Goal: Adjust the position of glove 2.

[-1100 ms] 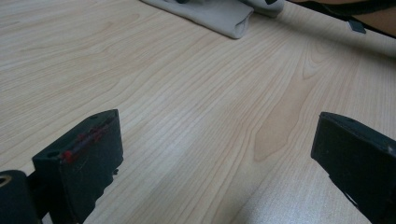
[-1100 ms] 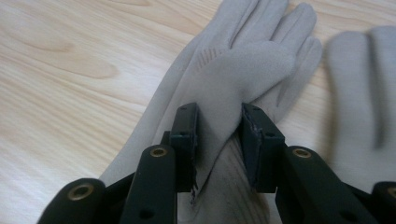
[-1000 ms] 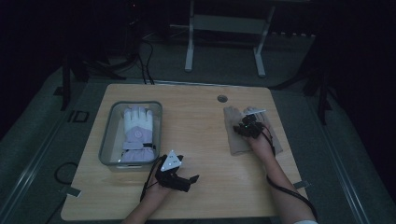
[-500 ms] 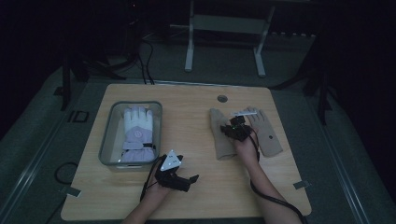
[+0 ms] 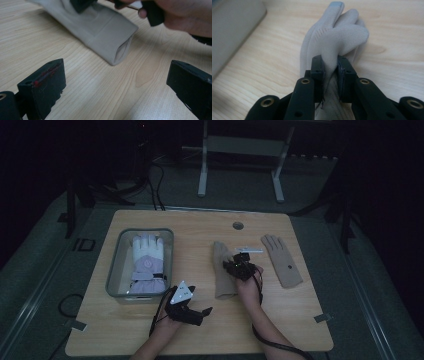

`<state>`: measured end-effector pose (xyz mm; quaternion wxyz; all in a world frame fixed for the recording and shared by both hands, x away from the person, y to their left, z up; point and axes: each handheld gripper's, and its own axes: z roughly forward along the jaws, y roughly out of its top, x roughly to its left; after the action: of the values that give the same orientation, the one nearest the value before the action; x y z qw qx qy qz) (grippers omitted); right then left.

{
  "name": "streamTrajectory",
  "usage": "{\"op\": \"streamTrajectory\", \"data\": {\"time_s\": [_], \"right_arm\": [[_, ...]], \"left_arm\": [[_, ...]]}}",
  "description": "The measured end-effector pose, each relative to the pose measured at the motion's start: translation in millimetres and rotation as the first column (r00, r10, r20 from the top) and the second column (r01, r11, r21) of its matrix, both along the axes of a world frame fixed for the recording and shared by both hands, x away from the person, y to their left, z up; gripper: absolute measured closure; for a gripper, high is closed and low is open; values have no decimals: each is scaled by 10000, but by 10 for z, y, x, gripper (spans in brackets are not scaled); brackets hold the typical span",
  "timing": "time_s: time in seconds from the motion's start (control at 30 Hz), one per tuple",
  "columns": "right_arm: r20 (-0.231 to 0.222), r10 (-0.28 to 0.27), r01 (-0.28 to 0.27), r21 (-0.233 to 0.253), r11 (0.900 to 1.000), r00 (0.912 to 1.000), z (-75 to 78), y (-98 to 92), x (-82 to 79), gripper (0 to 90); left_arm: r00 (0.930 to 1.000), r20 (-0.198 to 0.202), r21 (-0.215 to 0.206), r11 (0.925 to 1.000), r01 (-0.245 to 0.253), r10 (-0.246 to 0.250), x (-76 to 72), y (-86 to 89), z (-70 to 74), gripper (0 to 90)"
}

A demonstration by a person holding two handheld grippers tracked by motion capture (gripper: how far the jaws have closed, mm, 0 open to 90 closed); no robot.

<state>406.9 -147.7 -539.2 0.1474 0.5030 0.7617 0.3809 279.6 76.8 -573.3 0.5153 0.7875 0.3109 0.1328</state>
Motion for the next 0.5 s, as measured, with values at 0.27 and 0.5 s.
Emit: {"op": "streamTrajectory", "data": {"time_s": [0.27, 0.5], "right_arm": [[-355, 447, -472, -724, 9963, 9984, -158, 6, 31, 680], [-201, 861, -873, -702, 9937, 9961, -37, -90, 12, 518]], "left_arm": [[10000, -19, 11, 10000, 16, -16, 4, -4, -14, 24], [10000, -10, 37, 10000, 38, -38, 1, -8, -15, 24]]}}
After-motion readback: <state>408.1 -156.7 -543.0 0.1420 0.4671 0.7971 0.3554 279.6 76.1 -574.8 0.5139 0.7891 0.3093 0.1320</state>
